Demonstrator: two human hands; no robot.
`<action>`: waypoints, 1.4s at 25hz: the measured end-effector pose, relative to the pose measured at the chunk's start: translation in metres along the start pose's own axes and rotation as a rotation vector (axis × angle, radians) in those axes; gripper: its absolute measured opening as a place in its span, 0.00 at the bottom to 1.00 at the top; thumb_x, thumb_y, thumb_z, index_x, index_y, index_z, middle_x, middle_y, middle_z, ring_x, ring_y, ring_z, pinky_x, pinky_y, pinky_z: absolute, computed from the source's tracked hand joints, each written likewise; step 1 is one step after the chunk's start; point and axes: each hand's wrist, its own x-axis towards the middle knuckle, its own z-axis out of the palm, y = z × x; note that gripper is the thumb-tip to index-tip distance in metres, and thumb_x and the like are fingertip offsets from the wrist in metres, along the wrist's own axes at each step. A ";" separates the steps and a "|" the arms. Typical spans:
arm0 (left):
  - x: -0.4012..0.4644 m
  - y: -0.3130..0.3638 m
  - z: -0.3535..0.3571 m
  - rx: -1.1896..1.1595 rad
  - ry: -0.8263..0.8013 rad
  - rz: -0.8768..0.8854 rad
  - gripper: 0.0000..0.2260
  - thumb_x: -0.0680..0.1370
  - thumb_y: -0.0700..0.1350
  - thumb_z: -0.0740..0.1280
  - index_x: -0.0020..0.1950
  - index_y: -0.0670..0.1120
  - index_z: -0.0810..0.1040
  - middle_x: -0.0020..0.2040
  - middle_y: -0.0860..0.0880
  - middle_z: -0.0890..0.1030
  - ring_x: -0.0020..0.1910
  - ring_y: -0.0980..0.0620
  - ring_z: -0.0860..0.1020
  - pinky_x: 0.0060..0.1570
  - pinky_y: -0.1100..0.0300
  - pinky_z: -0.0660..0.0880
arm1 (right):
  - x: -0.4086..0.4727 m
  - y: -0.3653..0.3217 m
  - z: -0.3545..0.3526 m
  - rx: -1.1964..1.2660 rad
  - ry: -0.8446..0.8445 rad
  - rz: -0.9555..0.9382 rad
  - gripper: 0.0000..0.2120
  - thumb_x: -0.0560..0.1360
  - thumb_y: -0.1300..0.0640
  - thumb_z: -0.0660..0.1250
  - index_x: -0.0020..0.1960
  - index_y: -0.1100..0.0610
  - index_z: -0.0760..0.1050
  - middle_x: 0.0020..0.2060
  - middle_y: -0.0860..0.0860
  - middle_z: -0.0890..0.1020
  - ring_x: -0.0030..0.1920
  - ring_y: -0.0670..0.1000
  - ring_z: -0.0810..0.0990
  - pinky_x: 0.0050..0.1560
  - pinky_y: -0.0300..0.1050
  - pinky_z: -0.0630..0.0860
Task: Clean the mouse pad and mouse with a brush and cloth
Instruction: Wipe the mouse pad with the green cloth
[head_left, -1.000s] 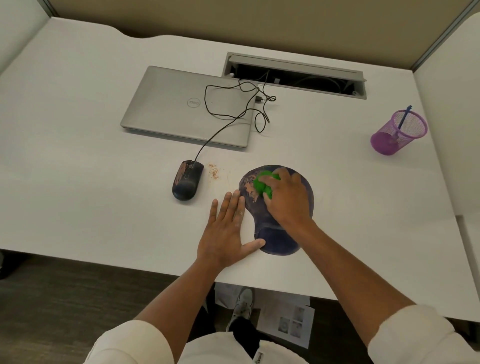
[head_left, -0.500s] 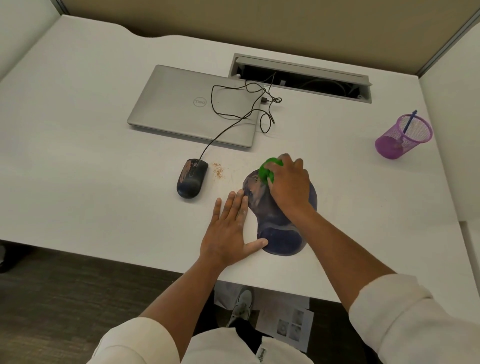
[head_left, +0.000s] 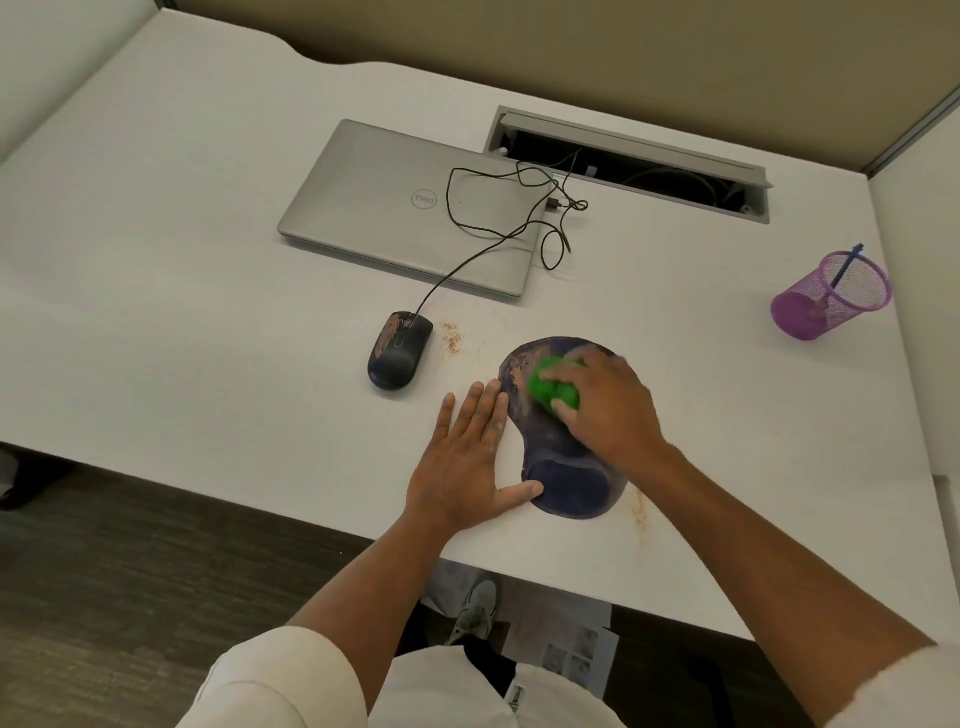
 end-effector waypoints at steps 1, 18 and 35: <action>0.000 0.000 0.000 0.004 -0.009 -0.002 0.50 0.75 0.78 0.48 0.84 0.44 0.43 0.84 0.47 0.42 0.82 0.50 0.37 0.80 0.46 0.36 | 0.016 -0.004 -0.001 0.006 0.035 0.023 0.16 0.75 0.50 0.69 0.63 0.41 0.77 0.61 0.47 0.74 0.55 0.55 0.73 0.43 0.45 0.73; 0.000 0.001 -0.001 0.006 -0.013 -0.003 0.50 0.75 0.79 0.47 0.84 0.44 0.42 0.84 0.47 0.41 0.82 0.50 0.35 0.79 0.47 0.35 | 0.022 0.006 -0.021 -0.131 0.035 -0.053 0.19 0.75 0.55 0.67 0.65 0.46 0.75 0.61 0.51 0.73 0.55 0.58 0.72 0.45 0.50 0.76; 0.001 0.001 0.002 0.020 -0.014 -0.018 0.50 0.75 0.79 0.46 0.84 0.45 0.41 0.84 0.48 0.40 0.82 0.51 0.34 0.79 0.47 0.34 | 0.038 -0.025 0.025 -0.074 -0.082 0.177 0.26 0.78 0.48 0.64 0.75 0.42 0.64 0.71 0.54 0.65 0.65 0.62 0.67 0.57 0.59 0.74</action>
